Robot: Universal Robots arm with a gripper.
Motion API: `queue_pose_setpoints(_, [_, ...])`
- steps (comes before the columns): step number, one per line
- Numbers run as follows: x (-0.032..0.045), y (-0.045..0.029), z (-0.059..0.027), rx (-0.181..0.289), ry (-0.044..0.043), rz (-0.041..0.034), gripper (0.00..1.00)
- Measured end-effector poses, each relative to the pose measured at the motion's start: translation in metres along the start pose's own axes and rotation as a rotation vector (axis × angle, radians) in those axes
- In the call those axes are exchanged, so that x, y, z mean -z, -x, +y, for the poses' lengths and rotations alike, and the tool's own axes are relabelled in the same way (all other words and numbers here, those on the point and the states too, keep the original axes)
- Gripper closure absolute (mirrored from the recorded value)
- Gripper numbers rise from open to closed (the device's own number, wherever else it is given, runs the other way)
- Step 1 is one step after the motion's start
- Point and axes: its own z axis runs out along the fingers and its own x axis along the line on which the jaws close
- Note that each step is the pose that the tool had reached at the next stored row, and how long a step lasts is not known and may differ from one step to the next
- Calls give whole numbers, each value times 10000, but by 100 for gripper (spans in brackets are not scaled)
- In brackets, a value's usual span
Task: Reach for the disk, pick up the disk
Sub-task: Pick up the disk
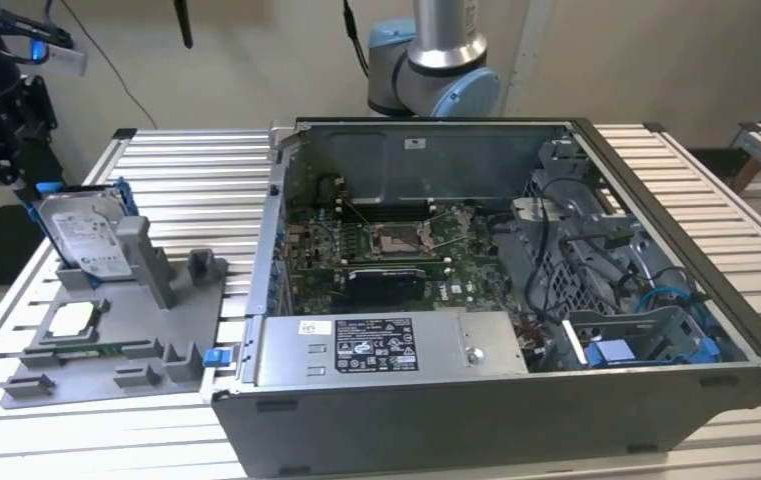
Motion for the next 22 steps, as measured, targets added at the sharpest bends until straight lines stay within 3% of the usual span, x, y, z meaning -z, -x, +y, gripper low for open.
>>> queue_pose_setpoints(13, [-234,-19,-23,359,27,13,0])
queue_pose_setpoints(22, [-369,-31,-24,742,-2,25,0])
